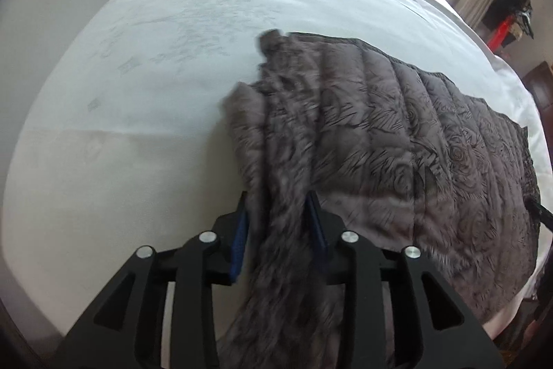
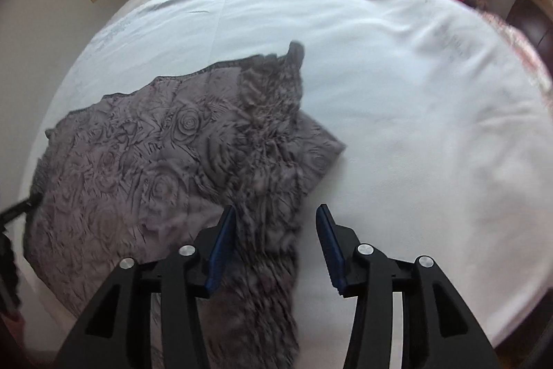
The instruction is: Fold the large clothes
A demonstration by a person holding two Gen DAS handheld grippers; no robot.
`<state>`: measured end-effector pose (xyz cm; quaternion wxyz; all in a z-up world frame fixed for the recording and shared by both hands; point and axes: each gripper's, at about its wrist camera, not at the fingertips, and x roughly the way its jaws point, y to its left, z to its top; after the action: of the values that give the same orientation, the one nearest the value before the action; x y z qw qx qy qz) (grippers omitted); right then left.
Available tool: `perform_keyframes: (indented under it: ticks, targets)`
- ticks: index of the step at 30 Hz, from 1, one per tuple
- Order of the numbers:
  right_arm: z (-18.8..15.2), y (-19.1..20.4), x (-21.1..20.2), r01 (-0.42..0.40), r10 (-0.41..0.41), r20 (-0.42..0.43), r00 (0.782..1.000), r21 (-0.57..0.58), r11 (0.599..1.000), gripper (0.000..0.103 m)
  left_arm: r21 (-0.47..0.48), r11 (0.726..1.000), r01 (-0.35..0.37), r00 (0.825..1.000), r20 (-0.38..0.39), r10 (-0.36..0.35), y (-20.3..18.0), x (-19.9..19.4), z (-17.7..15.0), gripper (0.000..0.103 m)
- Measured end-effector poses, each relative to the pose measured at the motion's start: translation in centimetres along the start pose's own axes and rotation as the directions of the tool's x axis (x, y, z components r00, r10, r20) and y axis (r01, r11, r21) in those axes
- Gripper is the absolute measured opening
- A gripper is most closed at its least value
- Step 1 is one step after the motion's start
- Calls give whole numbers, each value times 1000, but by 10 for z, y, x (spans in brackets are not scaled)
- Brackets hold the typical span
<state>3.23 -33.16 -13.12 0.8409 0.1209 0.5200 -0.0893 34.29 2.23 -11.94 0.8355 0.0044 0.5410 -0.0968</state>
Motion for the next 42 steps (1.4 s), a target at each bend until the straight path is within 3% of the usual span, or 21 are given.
perform_keyframes:
  ticks: [4, 10, 15, 23, 37, 42]
  targets:
    - [-15, 17, -28, 12, -10, 30, 999, -45, 999, 42, 49, 995, -81, 995, 58, 79, -9, -35, -17, 33]
    - [-32, 50, -42, 4, 2, 55, 998, -111, 994, 35, 85, 994, -71, 994, 95, 63, -46, -57, -44, 33]
    - [-38, 45, -30, 19, -18, 9, 1000, -124, 992, 30, 99, 994, -38, 998, 56, 33, -53, -39, -53, 33]
    - [-57, 46, 5, 58, -59, -6, 998, -128, 990, 30, 153, 986, -68, 997, 54, 60, -57, -7, -66, 36]
    - [-62, 52, 12, 91, -90, 13, 996, -113, 989, 30, 146, 988, -49, 998, 48, 42, -56, 3, -67, 36]
    - [-55, 51, 3, 74, -75, -16, 997, -81, 994, 30, 140, 990, -32, 999, 27, 28, -54, 2, -68, 36]
